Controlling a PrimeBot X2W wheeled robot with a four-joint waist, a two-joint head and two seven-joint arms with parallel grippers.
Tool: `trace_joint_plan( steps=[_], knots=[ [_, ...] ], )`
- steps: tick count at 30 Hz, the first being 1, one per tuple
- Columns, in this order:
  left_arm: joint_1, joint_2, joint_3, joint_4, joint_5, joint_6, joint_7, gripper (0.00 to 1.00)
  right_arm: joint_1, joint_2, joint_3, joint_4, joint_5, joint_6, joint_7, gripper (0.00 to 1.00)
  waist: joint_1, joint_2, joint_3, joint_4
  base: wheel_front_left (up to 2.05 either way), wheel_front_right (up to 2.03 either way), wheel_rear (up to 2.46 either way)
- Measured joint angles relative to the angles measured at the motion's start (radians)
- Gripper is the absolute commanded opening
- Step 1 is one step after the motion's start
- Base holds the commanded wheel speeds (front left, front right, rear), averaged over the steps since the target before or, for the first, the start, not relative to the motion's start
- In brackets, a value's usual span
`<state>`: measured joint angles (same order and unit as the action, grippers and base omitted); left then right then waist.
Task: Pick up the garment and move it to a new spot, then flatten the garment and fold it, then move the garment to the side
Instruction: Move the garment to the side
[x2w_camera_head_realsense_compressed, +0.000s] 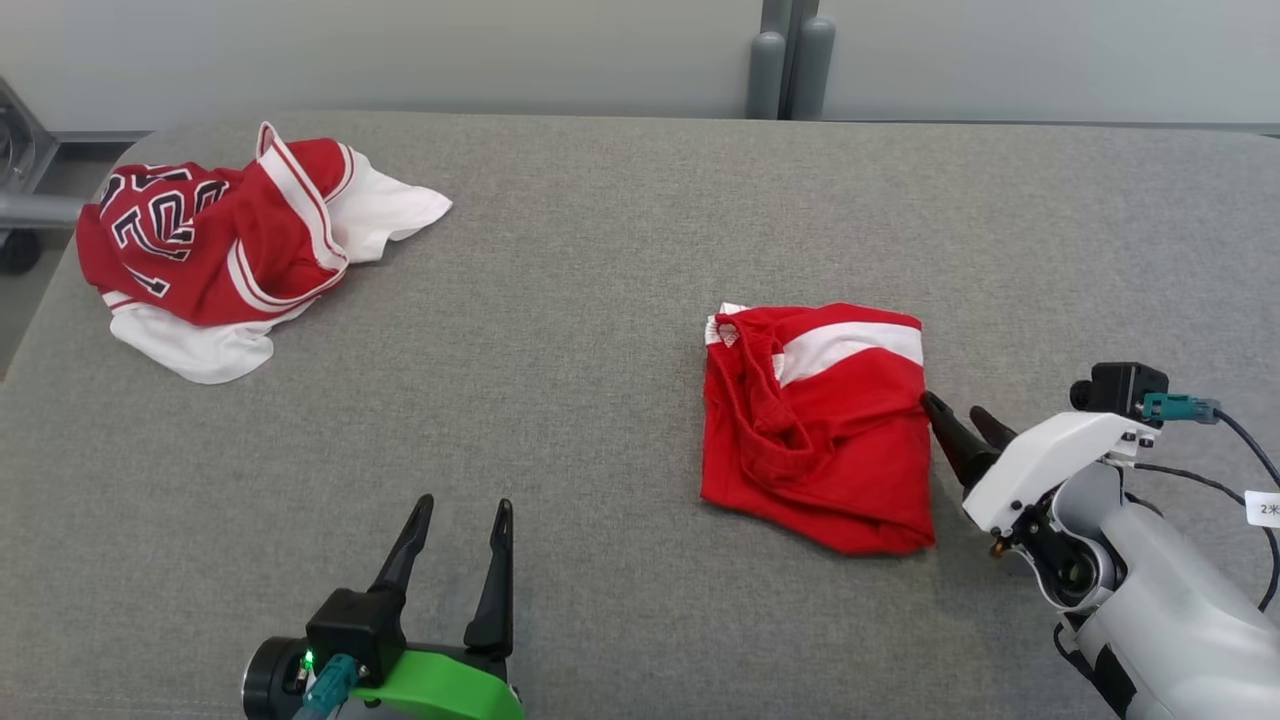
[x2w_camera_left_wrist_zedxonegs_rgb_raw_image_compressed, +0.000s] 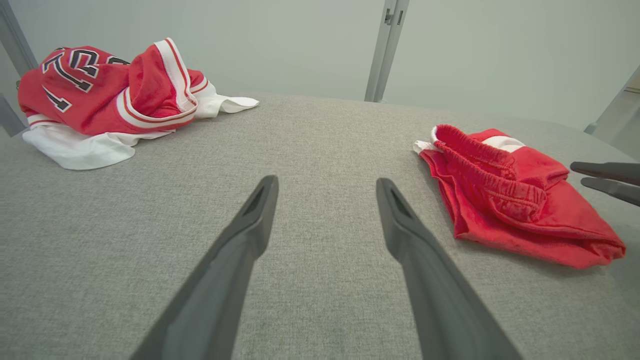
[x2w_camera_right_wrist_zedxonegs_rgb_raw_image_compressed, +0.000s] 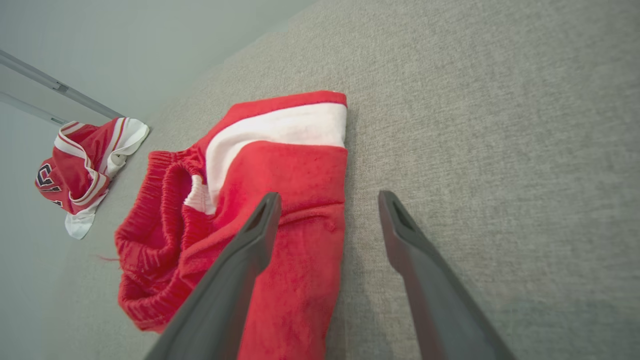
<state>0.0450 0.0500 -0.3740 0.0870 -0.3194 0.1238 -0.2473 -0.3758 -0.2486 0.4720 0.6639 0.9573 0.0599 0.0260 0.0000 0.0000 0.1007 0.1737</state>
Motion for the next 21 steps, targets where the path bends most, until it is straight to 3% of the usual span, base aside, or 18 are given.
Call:
trace_joint_plan(
  steps=[14,16,20,21],
  knots=[
    [-0.006,0.0,0.012,-0.005,0.0,0.0,0.0,1.0,-0.023,0.038,-0.021,0.055,0.055,0.01,0.026,0.98,0.0,0.0,0.035,0.04,0.0,0.0,0.0],
    [-0.008,0.0,0.012,-0.005,0.0,0.0,0.0,1.0,-0.031,0.037,-0.013,0.059,0.054,0.01,0.029,0.46,0.0,0.0,0.036,0.042,0.0,0.0,0.0],
    [-0.017,0.0,0.015,-0.005,0.0,0.0,0.0,1.0,-0.043,0.036,0.005,0.063,0.037,0.021,0.03,0.0,0.0,0.0,0.039,0.042,0.0,0.0,0.0],
    [-0.017,0.0,0.016,-0.005,0.0,0.0,0.0,1.0,-0.048,0.034,0.011,0.063,0.033,0.024,0.031,0.0,0.0,0.0,0.04,0.041,0.0,0.0,0.0]
  ],
)
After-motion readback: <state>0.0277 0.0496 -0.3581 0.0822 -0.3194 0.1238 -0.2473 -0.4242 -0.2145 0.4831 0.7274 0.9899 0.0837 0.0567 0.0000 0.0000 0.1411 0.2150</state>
